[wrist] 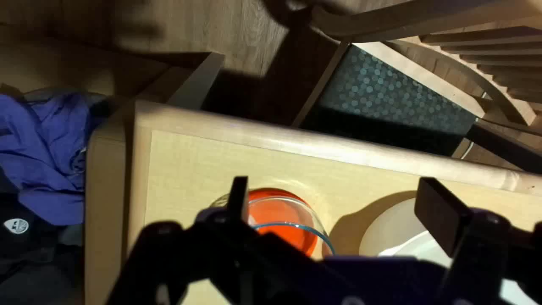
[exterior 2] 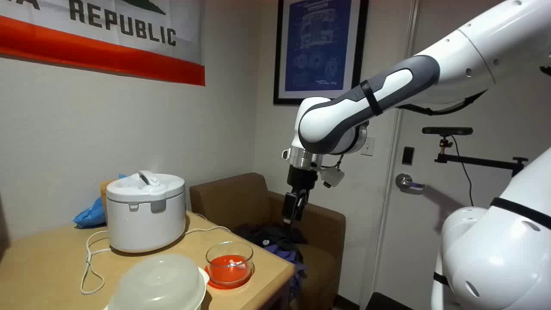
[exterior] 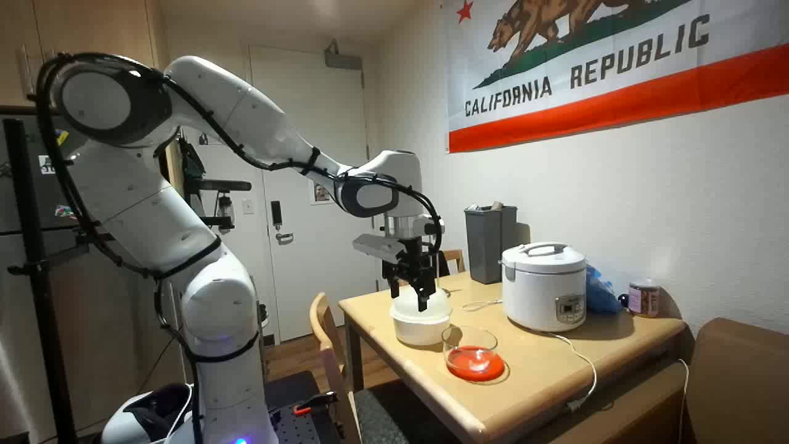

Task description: Pick the lid on the white basin and put it on the table

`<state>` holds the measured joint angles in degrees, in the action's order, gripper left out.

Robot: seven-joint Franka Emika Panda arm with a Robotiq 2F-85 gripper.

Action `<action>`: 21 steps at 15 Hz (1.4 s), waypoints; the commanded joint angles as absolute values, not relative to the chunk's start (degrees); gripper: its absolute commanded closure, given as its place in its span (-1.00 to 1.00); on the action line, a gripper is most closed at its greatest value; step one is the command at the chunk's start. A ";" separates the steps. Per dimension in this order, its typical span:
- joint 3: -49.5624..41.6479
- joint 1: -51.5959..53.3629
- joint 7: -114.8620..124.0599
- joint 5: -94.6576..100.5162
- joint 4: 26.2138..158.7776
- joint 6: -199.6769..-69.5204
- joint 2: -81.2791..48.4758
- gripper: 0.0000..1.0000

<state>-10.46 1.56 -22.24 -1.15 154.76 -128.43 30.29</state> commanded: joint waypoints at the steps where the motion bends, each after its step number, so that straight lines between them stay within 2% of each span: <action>1: -10.03 1.15 -22.41 -1.42 154.68 -128.29 30.28 -1.00; 7: -8.39 2.37 -21.74 -1.84 153.62 -128.36 30.52 -1.00; 16: 0.45 10.91 -22.91 -0.54 148.70 -128.08 26.59 -1.00; 21: 0.65 11.07 -22.19 -1.23 149.45 -128.30 27.00 -1.00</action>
